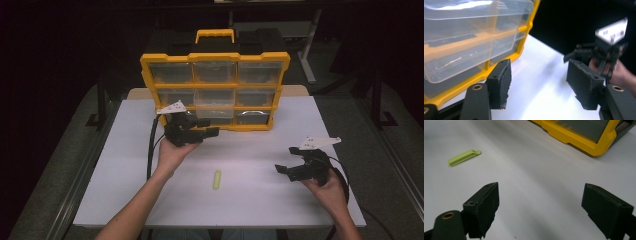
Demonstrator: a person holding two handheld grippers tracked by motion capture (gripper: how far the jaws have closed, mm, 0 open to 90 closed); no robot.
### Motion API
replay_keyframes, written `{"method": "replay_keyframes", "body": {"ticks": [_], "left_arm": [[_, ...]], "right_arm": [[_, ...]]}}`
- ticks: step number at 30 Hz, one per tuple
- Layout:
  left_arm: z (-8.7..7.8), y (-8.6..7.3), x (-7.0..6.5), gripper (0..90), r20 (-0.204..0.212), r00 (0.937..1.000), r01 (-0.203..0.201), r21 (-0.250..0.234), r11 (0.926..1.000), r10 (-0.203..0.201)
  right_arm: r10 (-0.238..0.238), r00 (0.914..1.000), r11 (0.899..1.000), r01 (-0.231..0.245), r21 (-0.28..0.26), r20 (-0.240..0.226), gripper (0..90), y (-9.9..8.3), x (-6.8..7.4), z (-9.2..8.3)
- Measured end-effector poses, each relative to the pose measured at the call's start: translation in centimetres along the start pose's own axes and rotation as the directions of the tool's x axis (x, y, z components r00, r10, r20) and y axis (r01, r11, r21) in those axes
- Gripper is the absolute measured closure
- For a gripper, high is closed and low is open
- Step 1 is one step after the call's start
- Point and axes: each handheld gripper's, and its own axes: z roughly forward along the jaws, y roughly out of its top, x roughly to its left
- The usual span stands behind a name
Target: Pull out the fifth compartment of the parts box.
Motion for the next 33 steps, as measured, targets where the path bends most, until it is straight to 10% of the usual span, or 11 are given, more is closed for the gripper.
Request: {"method": "replay_keyframes", "body": {"ticks": [7, 19, 33], "left_arm": [[-0.3, 0.7, -0.7, 35.2, 0.027, 0.9919, -0.126, 0.099, 0.9871, 0.124], [-0.7, 2.1, -2.1, 32.8, 0.091, 0.9488, -0.316, 0.244, 0.9169, 0.302], [-1.1, 3.9, -2.7, 32.0, 0.143, 0.9187, -0.395, 0.297, 0.8696, 0.368]], "right_arm": [[-0.002, 1.0000, 1.000, 0.002, 0.005, -0.004, 13.6, 0.0, 0.0, 0.1], [-0.005, 0.9999, 1.000, 0.005, 0.005, -0.010, 13.6, 0.0, 0.1, 0.2], [-0.009, 0.9997, 1.000, 0.010, 0.017, -0.022, 13.6, 0.0, 0.1, 0.3]]}}
